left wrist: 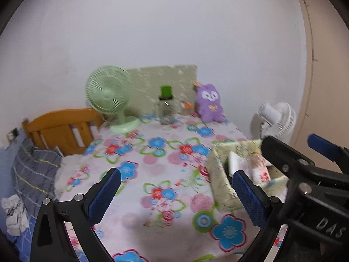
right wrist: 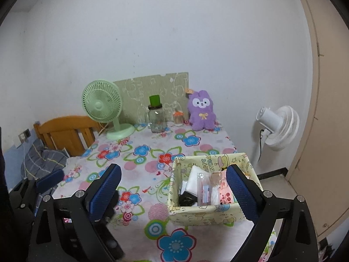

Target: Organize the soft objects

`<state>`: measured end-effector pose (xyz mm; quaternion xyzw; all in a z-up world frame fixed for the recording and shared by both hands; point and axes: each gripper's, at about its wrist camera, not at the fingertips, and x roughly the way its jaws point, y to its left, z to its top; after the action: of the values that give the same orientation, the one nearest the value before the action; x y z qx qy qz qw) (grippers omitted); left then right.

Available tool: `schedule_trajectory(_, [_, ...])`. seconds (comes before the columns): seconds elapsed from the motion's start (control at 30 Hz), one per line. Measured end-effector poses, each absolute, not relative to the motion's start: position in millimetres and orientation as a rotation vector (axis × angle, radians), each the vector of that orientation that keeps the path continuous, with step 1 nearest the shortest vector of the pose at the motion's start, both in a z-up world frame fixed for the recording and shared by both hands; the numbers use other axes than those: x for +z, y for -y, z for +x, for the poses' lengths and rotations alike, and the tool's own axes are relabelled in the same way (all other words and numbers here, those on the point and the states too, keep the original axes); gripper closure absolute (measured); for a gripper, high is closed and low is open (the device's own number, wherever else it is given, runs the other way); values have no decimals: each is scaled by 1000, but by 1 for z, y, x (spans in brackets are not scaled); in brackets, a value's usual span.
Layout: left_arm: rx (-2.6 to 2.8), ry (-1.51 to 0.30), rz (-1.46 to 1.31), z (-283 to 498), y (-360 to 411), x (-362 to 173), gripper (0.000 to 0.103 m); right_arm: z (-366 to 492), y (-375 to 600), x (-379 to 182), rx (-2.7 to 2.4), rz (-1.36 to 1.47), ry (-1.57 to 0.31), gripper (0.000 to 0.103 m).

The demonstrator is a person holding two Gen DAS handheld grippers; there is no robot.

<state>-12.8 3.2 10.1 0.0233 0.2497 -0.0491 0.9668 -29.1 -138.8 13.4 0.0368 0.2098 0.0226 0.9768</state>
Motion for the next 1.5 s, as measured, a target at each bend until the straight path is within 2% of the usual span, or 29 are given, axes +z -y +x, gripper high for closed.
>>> schedule_trajectory(0.53, [-4, -445, -34, -50, -57, 27, 0, -63, 132, 24, 29, 91, -370, 4])
schedule_trajectory(1.5, [-14, -427, -20, -55, -50, 30, 0, -68, 138, 24, 19, 111, -366, 3])
